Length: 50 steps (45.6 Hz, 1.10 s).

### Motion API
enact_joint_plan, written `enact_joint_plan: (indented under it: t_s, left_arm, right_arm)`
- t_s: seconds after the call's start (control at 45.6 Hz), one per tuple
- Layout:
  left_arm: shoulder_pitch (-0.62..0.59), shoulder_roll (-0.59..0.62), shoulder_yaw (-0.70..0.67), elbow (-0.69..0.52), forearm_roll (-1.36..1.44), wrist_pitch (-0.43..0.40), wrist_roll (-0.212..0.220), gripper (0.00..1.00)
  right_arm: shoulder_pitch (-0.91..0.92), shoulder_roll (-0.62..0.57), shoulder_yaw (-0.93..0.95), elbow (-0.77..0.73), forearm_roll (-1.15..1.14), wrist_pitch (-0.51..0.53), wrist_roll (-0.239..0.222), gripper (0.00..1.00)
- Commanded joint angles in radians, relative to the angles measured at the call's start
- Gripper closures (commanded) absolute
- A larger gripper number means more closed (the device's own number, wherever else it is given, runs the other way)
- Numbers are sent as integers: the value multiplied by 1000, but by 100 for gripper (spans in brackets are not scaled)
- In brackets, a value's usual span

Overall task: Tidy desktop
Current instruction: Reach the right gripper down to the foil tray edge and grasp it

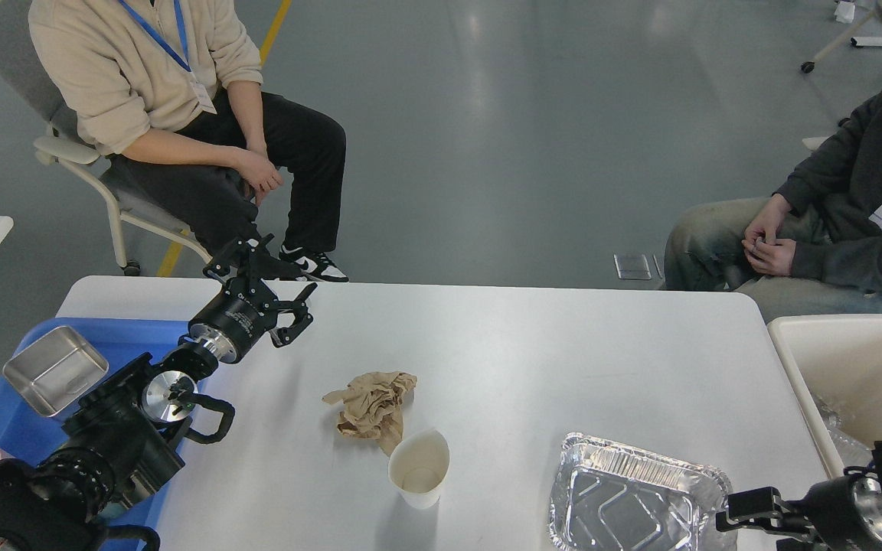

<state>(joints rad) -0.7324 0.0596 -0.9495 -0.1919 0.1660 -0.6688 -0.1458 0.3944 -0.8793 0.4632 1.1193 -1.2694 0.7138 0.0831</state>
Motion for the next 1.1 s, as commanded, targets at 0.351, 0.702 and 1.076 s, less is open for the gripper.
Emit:
enact_joint_plan:
  t_s: [0.351,0.702,1.076]
  left_arm:
    - [5,2,0,0,0,0,0,3]
    - [4,2,2,0,1,9,0,3]
    - [1,0,0,0,0,9,0,3]
  right_arm:
    - [-34,52,0,-19,-10,-71,20,72]
    - [-26,80,0,-19,-10,-70,20,100]
    - [47,20,40,36,50,45,1,100]
